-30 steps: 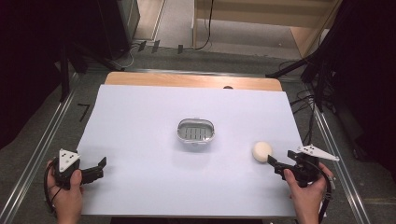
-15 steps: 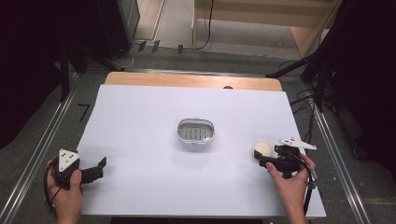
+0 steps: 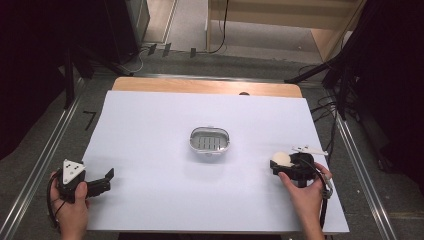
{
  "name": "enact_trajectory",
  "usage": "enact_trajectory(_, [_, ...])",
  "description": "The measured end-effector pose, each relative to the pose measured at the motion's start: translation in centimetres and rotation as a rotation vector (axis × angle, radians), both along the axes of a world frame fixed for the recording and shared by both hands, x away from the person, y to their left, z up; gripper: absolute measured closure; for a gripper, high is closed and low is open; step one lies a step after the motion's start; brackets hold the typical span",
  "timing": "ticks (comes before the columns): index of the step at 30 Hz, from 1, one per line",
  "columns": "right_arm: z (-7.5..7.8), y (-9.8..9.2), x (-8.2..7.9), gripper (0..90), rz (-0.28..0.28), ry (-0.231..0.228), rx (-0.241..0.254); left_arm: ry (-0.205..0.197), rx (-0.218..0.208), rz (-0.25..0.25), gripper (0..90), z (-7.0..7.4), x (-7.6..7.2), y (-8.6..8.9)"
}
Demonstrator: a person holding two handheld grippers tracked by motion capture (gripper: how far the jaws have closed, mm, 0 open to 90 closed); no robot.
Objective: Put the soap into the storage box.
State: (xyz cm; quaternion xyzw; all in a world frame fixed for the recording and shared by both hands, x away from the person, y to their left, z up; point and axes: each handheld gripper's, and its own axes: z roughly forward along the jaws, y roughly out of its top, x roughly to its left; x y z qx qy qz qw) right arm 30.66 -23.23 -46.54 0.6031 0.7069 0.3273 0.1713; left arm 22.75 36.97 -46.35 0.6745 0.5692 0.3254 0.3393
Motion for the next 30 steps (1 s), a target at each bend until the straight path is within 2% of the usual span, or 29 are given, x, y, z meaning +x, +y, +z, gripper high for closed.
enact_trajectory(6, [-0.42, 0.33, 0.16, 21.1, -0.002, 0.003, -0.006, 0.0, 0.001, 0.0, 0.3, 0.0, -0.01, 0.01])
enact_trajectory(7, [-0.47, 0.36, 0.19, 24.1, -0.022, 0.003, -0.004, 0.0, 0.0, -0.001, 0.3, 0.0, -0.01, 0.0])
enact_trajectory(13, [-0.57, 0.38, 0.27, 24.0, -0.031, 0.007, -0.003, 0.0, 0.0, -0.001, 0.3, 0.0, 0.0, 0.0])
enact_trajectory(22, [-1.03, 0.88, 0.4, 24.7, -0.03, 0.023, -0.05, -0.002, -0.001, -0.001, 0.3, 0.0, -0.01, 0.0])
enact_trajectory(24, [-0.99, 0.86, 0.4, 24.9, -0.03, 0.023, -0.05, -0.002, -0.001, -0.001, 0.3, 0.0, -0.01, 0.01])
enact_trajectory(26, [-0.92, 0.6, 0.43, 25.2, -0.035, 0.029, -0.018, -0.001, 0.0, 0.0, 0.3, 0.0, 0.0, 0.01])
enact_trajectory(30, [-0.76, 0.57, 0.25, 25.3, -0.031, 0.013, -0.015, 0.0, 0.0, 0.0, 0.3, 0.0, 0.0, 0.0])
